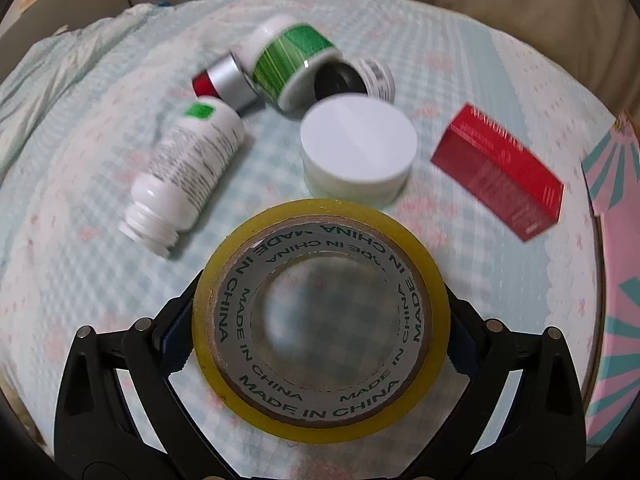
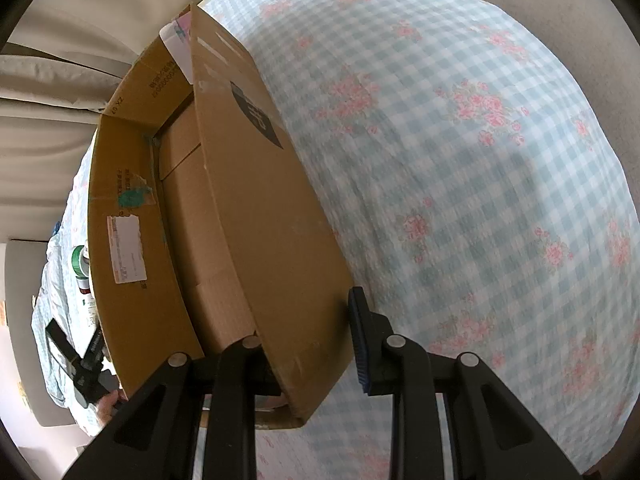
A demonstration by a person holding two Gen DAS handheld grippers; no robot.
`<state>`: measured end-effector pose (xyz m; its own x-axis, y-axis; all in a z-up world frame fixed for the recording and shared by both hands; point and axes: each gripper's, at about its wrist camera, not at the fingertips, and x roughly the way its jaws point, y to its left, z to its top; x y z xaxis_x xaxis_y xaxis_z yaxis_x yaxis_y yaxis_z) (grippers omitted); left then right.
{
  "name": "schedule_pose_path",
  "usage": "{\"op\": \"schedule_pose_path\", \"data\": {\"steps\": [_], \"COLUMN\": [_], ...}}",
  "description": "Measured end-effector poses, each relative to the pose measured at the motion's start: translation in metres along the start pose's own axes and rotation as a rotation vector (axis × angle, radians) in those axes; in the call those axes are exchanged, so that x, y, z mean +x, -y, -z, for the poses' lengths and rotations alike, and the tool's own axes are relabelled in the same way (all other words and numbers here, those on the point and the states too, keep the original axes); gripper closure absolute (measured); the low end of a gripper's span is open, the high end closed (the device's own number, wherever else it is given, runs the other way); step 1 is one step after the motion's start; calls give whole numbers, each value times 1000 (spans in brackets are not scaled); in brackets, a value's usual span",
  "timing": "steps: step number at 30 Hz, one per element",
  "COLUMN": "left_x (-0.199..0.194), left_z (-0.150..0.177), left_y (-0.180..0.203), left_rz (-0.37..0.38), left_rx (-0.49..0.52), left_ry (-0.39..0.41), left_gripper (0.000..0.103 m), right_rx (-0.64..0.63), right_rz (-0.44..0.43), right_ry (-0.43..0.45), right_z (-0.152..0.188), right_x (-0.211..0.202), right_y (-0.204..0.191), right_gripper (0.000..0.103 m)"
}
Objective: Organize rigid objects
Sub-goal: 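Carry the tape roll with the left gripper into the cardboard box and release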
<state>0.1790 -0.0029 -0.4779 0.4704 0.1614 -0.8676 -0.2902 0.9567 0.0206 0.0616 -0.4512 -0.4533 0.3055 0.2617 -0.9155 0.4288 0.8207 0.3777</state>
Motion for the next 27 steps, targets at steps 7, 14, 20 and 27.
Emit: {"op": "schedule_pose_path", "data": {"steps": [7,14,20,27], "left_x": [-30,-93,-144,-160], "left_z": [-29,-86,-127,-135], "left_y": [14,61,133,229], "left_rz": [6,97,216,349], "left_rx": [64,168,276,378], "left_ry": [46,142,200,188], "left_gripper": [5,5,5,5], "right_rx": [-8,23,44,45], "right_rz": [-5,-29,-39,-33], "right_ry": [5,16,28,42], "right_z": [1,0,-2,4], "right_x": [0,-3,-6,-8], "right_y": [1,10,19,16], "right_gripper": [79,79,79,79]}}
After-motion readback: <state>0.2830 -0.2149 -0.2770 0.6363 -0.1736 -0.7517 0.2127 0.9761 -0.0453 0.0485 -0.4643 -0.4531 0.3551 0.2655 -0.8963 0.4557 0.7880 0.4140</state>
